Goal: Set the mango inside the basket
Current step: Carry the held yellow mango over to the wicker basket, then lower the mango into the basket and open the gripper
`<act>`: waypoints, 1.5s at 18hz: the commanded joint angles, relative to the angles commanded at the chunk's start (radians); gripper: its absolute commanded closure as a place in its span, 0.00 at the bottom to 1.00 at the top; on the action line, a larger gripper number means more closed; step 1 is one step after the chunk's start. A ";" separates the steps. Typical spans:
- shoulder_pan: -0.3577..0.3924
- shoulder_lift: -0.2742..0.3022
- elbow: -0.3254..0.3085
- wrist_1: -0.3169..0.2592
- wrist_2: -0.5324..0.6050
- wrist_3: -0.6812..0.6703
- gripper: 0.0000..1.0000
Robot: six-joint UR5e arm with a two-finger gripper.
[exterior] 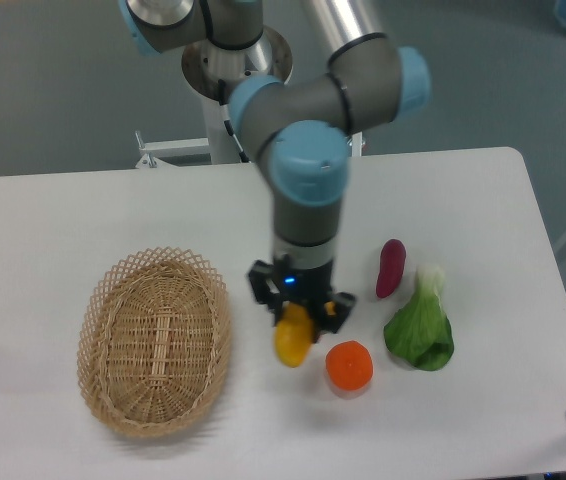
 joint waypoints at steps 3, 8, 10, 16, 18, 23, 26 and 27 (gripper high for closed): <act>-0.067 -0.035 0.009 0.002 0.003 -0.044 0.80; -0.129 -0.064 0.000 0.002 0.009 -0.051 0.80; -0.146 -0.075 -0.003 0.002 0.011 -0.061 0.80; -0.174 -0.098 -0.005 0.002 0.009 -0.063 0.77; -0.180 -0.103 -0.005 0.002 0.009 -0.063 0.69; -0.181 -0.112 -0.003 0.003 0.006 -0.063 0.00; -0.183 -0.111 -0.005 0.003 0.009 -0.063 0.00; -0.181 -0.108 -0.003 0.003 0.009 -0.063 0.00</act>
